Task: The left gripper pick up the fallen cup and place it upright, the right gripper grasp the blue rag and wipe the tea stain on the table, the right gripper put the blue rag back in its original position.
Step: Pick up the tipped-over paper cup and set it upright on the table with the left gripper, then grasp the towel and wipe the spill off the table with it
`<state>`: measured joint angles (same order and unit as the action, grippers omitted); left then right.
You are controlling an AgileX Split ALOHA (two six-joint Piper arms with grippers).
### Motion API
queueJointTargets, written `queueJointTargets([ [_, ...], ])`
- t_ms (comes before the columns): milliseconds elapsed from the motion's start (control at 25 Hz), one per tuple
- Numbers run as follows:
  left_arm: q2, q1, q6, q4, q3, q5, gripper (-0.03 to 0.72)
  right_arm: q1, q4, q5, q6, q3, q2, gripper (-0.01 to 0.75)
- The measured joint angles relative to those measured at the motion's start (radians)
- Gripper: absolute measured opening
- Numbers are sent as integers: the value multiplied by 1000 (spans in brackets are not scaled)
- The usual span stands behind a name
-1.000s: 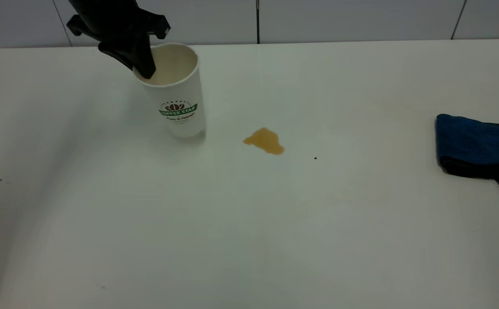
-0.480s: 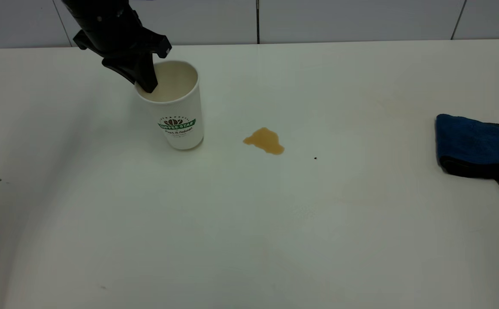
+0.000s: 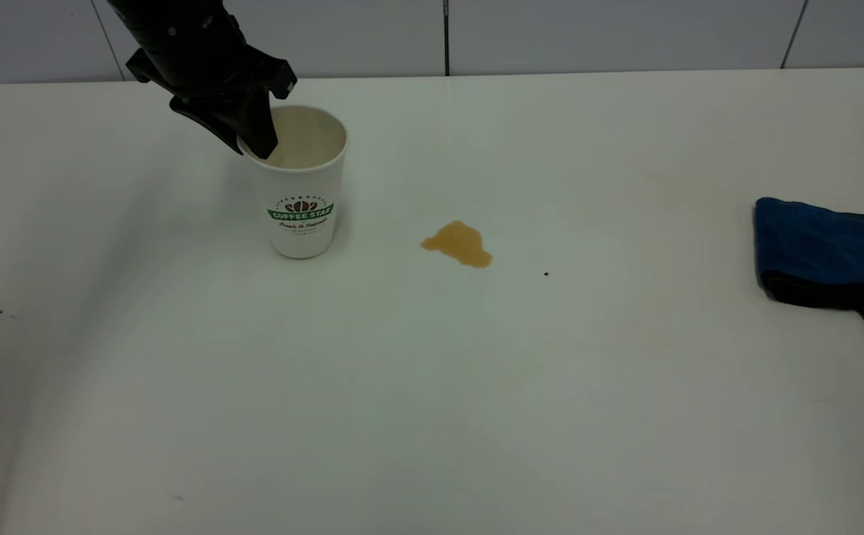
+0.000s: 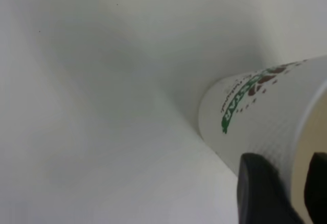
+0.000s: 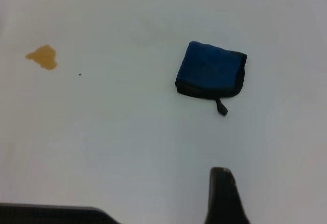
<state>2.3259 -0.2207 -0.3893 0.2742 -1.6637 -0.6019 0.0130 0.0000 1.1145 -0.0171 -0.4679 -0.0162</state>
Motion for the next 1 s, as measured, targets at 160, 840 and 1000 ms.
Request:
queueJointTargets([
  [160, 0, 0, 1, 11, 0, 1, 440, 0, 0, 0, 0, 0, 0, 518],
  [840, -503, 0, 34, 2, -1, -282, 520, 0, 0, 0, 0, 0, 0, 518],
  [1000, -691, 0, 93, -26, -4, -460, 520, 0, 0, 0, 0, 0, 0, 518],
])
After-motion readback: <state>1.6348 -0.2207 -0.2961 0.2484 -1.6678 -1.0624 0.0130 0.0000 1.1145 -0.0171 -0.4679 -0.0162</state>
